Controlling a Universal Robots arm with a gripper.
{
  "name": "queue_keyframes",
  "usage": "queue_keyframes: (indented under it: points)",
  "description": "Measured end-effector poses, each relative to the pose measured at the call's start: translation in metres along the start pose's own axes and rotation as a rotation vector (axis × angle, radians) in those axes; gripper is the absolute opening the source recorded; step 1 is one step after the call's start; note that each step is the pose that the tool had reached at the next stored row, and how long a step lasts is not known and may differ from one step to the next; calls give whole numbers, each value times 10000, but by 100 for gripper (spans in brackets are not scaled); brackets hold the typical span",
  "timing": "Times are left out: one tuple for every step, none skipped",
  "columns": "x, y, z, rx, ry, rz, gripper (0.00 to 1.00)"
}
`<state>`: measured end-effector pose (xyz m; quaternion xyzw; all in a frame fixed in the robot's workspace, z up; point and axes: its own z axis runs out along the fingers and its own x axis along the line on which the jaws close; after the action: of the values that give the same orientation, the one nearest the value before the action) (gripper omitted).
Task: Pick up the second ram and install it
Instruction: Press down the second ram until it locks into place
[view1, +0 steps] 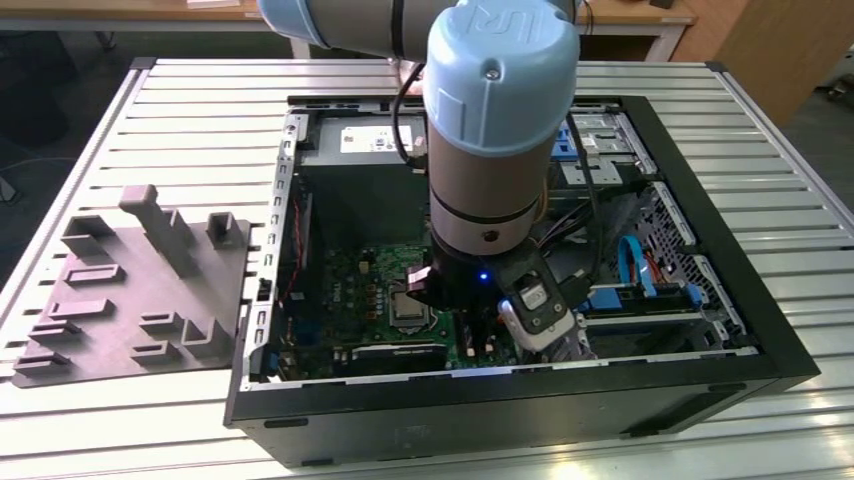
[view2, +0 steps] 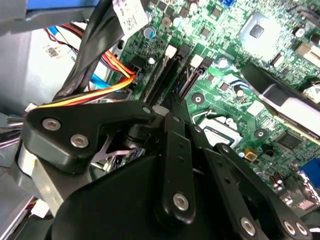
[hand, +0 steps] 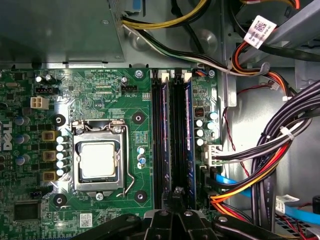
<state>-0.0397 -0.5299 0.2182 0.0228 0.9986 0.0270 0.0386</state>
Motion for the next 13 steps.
queue_keyframes:
  points:
    - [1,-1,4,0,0,0,10]
    - [1,-2,9,2,0,0,10]
    - [1,-2,11,2,0,1,10]
    - [2,-2,11,3,1,0,10]
    - [1,-2,11,2,1,0,10]
    - [1,-1,12,1,1,0,10]
    - [1,-1,13,0,0,0,10]
    - [2,-2,14,0,0,0,10]
    - [1,-1,14,0,0,0,10]
    - [1,-1,10,-2,0,1,10]
    - [0,1,-1,-17,-4,2,10]
    - [-2,3,-26,-22,-5,2,10]
    - [-4,4,-62,-10,-2,1,10]
